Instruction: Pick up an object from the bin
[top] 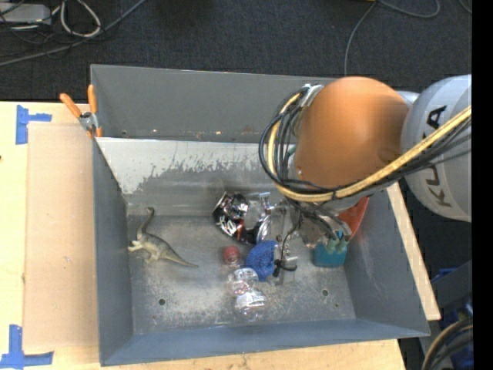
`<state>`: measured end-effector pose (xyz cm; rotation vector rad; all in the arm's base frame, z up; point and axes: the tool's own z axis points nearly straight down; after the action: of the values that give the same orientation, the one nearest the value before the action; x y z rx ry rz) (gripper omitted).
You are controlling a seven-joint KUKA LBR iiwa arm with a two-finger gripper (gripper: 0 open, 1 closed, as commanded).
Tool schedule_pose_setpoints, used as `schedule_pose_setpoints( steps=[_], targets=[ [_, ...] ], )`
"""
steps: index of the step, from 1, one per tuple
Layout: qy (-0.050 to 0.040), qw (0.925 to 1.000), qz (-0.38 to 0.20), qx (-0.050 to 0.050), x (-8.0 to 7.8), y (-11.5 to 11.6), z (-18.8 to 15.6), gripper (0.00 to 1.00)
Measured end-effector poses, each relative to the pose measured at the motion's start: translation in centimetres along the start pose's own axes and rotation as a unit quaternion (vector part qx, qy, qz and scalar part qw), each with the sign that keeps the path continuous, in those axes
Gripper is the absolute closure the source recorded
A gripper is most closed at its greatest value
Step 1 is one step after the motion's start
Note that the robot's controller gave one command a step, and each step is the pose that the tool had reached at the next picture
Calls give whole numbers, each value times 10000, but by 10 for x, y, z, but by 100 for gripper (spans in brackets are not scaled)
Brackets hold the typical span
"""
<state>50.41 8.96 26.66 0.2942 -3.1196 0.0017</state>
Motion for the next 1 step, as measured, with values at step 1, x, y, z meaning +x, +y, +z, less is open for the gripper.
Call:
schedule_pose_setpoints(
  steps=[1],
  targets=[
    [-90, 9999, -46, 2, -27, 1, 20, 0]
  ],
)
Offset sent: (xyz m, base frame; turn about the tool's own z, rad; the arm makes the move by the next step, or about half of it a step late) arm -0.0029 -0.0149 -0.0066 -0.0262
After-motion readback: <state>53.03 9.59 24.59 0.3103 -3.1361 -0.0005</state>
